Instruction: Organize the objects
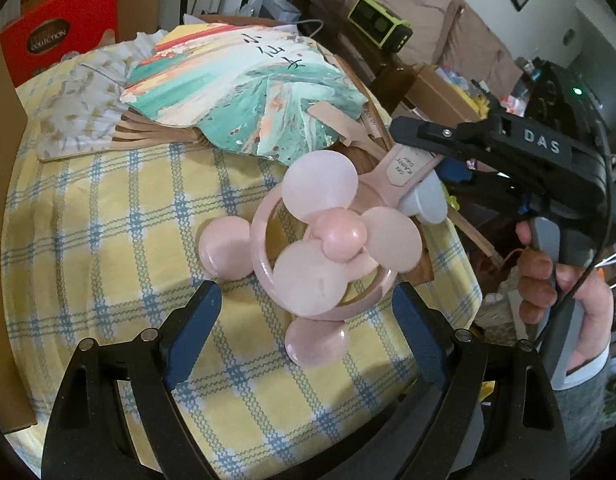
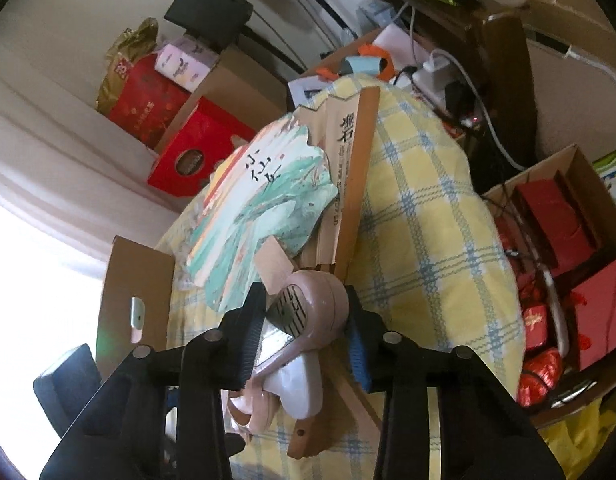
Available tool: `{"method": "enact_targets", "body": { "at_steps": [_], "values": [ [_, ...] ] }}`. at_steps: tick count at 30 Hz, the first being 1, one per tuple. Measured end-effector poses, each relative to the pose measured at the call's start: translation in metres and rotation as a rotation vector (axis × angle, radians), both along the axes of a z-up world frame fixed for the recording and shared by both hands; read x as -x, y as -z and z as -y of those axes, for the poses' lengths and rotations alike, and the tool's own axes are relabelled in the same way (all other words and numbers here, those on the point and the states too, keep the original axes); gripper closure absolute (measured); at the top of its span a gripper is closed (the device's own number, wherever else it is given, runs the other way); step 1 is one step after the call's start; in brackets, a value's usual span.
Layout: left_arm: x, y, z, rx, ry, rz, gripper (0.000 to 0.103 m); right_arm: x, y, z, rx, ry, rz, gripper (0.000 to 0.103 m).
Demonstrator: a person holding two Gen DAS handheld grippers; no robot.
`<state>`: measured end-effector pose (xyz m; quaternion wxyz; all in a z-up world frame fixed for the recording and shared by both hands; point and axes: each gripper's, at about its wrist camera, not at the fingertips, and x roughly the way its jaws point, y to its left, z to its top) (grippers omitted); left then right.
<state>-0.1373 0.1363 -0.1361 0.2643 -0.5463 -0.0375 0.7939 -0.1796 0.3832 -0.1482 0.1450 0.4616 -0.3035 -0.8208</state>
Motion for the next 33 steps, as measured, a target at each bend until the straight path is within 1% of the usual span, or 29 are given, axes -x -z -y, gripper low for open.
{"method": "enact_targets", "body": {
  "at_steps": [7,8,10,13,15,21,25,27,29,32,33],
  "values": [
    [0.003,0.0,-0.002,-0.04,0.012,0.012,0.017,-0.015,-0.018,0.008,-0.075,0.023,-0.058,0.066],
    [0.003,0.0,-0.002,-0.048,0.014,0.017,0.017,-0.018,-0.021,0.009,-0.072,0.022,-0.068,0.066],
    [0.002,0.0,-0.002,-0.064,0.017,0.025,0.017,-0.024,-0.028,0.012,-0.066,0.018,-0.089,0.071],
    [0.001,0.0,0.0,-0.082,0.014,0.025,0.019,-0.03,-0.038,0.015,-0.031,0.007,-0.114,0.075],
    [-0.001,-0.001,0.002,-0.105,0.014,0.02,0.025,-0.031,-0.045,0.02,-0.031,-0.008,-0.121,0.077],
    [-0.002,-0.001,0.01,-0.144,0.0,0.029,0.024,-0.035,-0.057,0.034,-0.051,-0.041,-0.133,0.077],
    [-0.002,0.0,0.016,-0.16,-0.013,0.033,0.024,-0.034,-0.053,0.047,-0.062,-0.083,-0.109,0.077],
    [-0.001,0.0,0.017,-0.166,-0.015,0.037,0.024,-0.035,-0.053,0.05,-0.065,-0.076,-0.115,0.077],
    [0.0,0.0,0.02,-0.184,-0.02,0.045,0.024,-0.036,-0.053,0.051,-0.045,-0.077,-0.115,0.079],
    [0.0,-0.003,0.024,-0.208,-0.026,0.044,0.027,-0.038,-0.058,0.055,-0.027,-0.088,-0.124,0.081],
    [0.0,-0.005,0.026,-0.214,-0.028,0.036,0.03,-0.039,-0.061,0.057,-0.029,-0.092,-0.129,0.082]
  ]
}}
